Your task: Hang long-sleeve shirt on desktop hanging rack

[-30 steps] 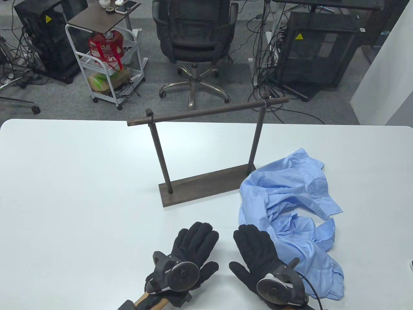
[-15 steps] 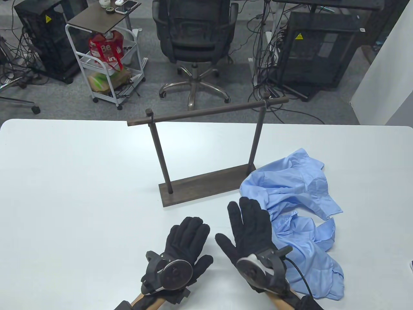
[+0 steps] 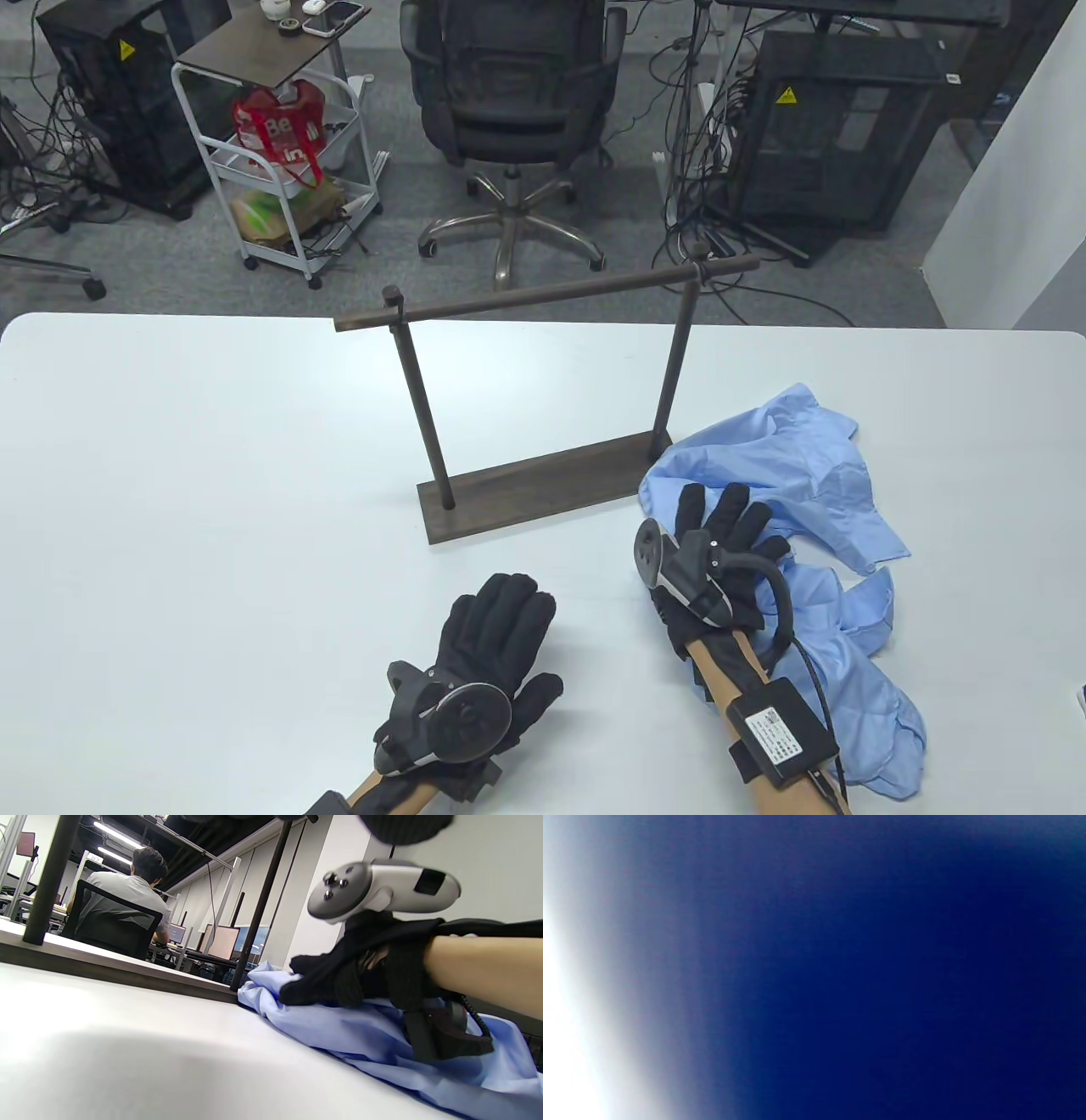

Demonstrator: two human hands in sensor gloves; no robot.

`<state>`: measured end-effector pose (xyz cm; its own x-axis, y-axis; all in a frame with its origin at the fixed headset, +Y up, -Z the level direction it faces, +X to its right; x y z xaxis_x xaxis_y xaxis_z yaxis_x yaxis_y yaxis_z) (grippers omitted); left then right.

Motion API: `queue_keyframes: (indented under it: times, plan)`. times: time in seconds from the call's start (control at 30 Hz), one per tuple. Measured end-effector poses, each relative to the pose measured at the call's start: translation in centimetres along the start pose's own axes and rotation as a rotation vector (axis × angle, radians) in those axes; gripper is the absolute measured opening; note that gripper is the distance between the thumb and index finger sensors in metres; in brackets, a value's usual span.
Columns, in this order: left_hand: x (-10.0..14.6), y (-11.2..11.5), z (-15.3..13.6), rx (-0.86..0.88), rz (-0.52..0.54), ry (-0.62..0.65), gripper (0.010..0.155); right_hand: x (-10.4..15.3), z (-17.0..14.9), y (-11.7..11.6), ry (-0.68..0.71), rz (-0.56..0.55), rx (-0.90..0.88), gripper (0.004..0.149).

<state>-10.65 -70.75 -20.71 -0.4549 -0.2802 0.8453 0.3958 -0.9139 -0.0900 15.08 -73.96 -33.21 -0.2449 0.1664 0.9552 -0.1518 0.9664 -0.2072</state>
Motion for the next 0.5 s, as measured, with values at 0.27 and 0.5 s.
queue_keyframes:
  times: [0.27,0.5]
  plan:
    - [0.0,0.0,0.1,-0.004,-0.006,0.002,0.083,-2.0,-3.6,-3.3,-0.066,0.121,-0.156,0.1]
    - [-0.1,0.2,0.2,-0.009,-0.016,0.006,0.083,-1.8,-3.6,-2.8,-0.074,-0.041,-0.02,0.086]
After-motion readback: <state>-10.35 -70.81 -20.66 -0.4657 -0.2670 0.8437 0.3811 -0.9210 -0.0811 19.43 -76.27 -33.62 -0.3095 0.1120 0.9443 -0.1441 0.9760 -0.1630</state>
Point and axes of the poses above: the tracker on the back of each hand, its own z axis roughly to the thumb side, its own x axis roughly from the fingertips to the wrist, y = z × x, the point moved 1 cm from there along -x, roughly from the wrist to the fingertips
